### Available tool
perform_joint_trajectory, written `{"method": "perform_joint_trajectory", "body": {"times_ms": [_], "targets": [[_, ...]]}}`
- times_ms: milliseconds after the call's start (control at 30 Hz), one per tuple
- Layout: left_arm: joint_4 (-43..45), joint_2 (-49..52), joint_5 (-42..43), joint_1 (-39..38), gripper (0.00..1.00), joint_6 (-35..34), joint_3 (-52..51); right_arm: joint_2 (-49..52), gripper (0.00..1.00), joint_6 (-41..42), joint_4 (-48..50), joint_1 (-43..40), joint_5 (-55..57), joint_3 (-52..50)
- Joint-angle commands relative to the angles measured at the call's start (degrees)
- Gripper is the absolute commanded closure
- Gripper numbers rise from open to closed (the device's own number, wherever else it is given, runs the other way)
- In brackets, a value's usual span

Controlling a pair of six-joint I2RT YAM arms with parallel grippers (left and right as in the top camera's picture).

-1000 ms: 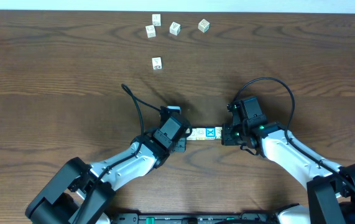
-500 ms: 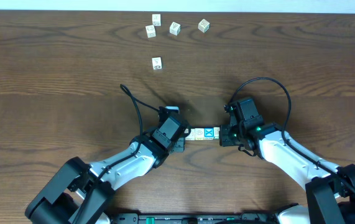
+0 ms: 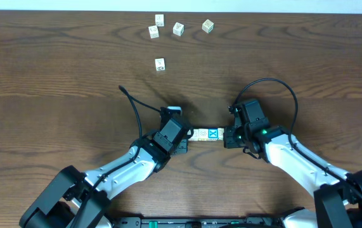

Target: Lift 5 blocks

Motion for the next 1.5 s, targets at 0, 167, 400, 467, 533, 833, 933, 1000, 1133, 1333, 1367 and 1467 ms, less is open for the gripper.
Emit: {"method": "perform_joint_trajectory", "body": {"times_ms": [0,167,400,467,533,833,933,1000,1133,1333,1367,1467], "targets": [[2.5,-1.7,7.2,-1.5,0.93,-0.5,1.6,-3.1,0.99,-1.1,1.2,3.1,-12.8,2.0],[2.5,-1.7,7.2,-1.5,0.93,-0.5,1.9,-4.7,0.99,-1.1,0.6,3.1,-12.7,2.0],[2.4,-1.8,7.2,-1.5,0.93,-0.5,3.0,-4.9,0.99,-1.1,0.1,3.1,-12.7,2.0],[2.4,-2.2,7.2,-1.5,0.93,-0.5,3.0,-4.9,0.99,-1.1,0.2,3.1,-12.5,2.0],[2.4,-2.6,7.2,-1.5,0.93,-0.5,3.0,-4.9,0.99,-1.1,0.2,3.1,-12.5,2.0],[2.4,-4.2,7.2,-1.5,0.93,-0.2,3.0,-4.9,0.99,-1.1,0.1,3.2,-11.9,2.0],[2.4,-4.4,7.2,-1.5,0.93,-0.2,3.0,-4.9,0.99,-1.1,0.1,3.2,-11.9,2.0],[2.4,-4.4,7.2,-1.5,0.93,-0.2,3.0,-4.9,0.99,-1.1,0.1,3.2,-11.9,2.0],[2.4,-4.4,7.2,-1.5,0.93,-0.2,3.0,-5.6,0.99,-1.0,-0.3,3.2,-11.9,2.1],[2.4,-4.4,7.2,-1.5,0.93,-0.3,3.0,-8.4,0.99,-1.0,-0.8,3.2,-11.8,2.1],[2.4,-4.4,7.2,-1.5,0.93,-0.3,3.0,-8.9,0.99,-1.1,-0.8,3.2,-11.9,2.1],[2.4,-4.7,7.2,-1.5,0.93,-0.3,3.0,-9.6,0.99,-1.1,-0.9,3.2,-11.8,2.1]]}}
